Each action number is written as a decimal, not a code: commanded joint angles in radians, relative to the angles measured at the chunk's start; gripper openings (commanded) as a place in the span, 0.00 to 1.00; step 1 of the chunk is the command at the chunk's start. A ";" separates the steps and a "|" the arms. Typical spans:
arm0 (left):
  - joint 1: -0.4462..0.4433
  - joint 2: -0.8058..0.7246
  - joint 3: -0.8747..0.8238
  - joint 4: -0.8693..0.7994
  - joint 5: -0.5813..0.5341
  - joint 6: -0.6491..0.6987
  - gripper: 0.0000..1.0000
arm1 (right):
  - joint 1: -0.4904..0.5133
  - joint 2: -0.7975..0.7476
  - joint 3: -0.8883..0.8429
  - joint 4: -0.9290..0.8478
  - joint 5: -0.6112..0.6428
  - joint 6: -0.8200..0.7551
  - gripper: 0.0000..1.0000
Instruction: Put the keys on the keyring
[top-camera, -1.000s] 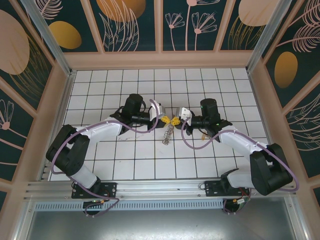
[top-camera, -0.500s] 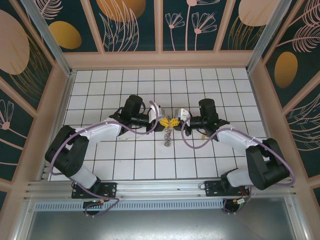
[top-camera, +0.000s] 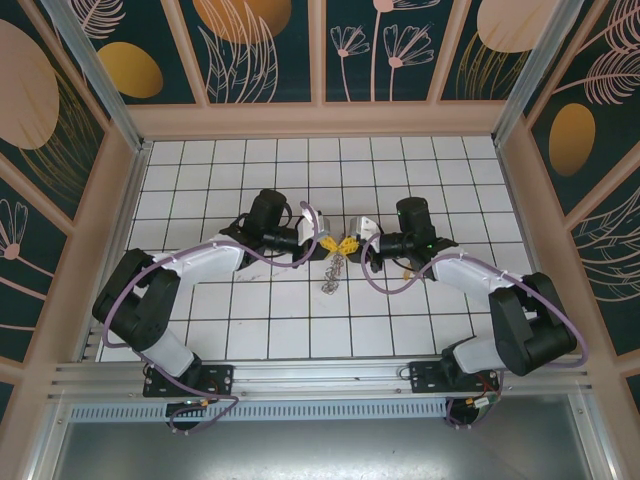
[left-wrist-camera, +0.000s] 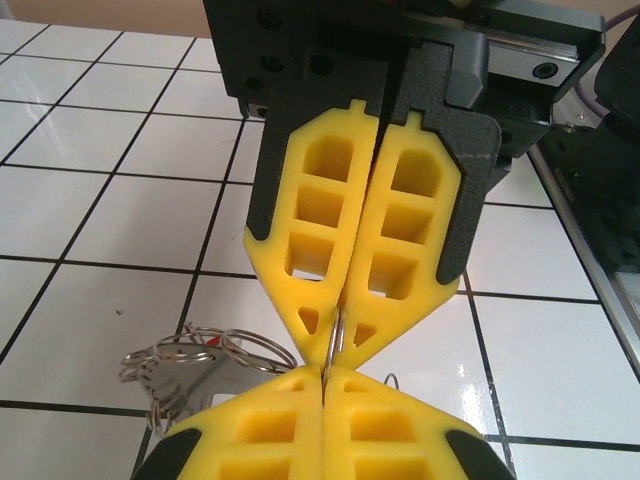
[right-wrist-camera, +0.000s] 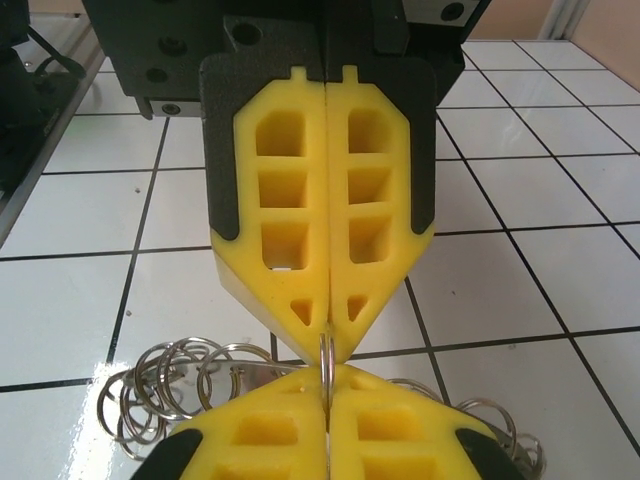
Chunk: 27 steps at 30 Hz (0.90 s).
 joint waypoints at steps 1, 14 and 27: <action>-0.011 -0.003 0.013 -0.001 0.031 0.002 0.00 | 0.001 -0.019 0.031 -0.017 0.037 -0.042 0.08; -0.010 -0.001 0.045 -0.064 -0.002 0.028 0.00 | 0.004 -0.047 0.035 -0.043 0.107 -0.069 0.11; -0.009 0.000 0.060 -0.105 -0.020 0.034 0.00 | 0.020 -0.027 0.009 0.036 0.059 -0.021 0.00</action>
